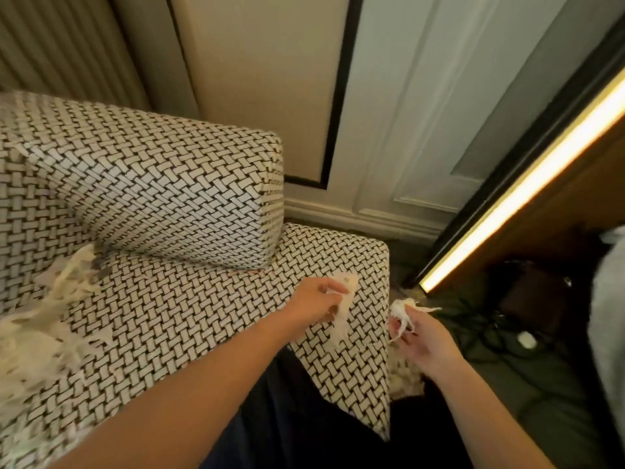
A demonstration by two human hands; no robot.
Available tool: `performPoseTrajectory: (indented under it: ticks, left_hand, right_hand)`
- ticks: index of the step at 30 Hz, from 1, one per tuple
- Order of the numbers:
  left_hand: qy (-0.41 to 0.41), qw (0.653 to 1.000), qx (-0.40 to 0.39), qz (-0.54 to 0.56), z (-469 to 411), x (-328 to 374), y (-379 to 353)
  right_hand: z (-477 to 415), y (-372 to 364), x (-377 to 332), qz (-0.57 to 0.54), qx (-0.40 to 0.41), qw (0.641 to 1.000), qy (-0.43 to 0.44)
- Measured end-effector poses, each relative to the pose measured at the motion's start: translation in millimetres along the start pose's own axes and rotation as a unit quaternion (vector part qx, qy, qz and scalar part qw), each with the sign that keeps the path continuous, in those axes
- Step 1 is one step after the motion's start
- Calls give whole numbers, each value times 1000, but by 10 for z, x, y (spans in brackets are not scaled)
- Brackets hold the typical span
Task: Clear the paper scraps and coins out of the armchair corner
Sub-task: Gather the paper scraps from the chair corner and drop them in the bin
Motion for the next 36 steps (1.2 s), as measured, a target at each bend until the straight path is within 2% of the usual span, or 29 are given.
performPoseTrajectory:
  ticks: [5,9,17,24,36]
  left_hand:
    - [69,994,-77,26,-234,53,-748]
    - [110,987,-112,42,-357,58,-1214]
    - [144,974,-173,9,-437,15,-1658]
    - [145,977,-157,-10,-446,-13,-1667]
    - [112,987,-117,17,-261,77,-1278]
  right_hand:
    - [-113,567,-178,-26,25,999,11]
    - [-275,926,-178,-43,53,997,-20]
    - [-439,1261,-115,-83,78,992,-58]
    - [-539,1300,-96,-131,78,985,-75]
    - [-263,978,-262,-74,35,996,-36]
Point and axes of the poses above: each hand's wrist, its own z-axis away from the middle knuckle, its own y-axis out of the back of the hand, x = y × z, the point moved 4 cm from there along -z, towards the middle knuckle, and after that the axes turned 3 degrees about y, right-handed, at the moved point
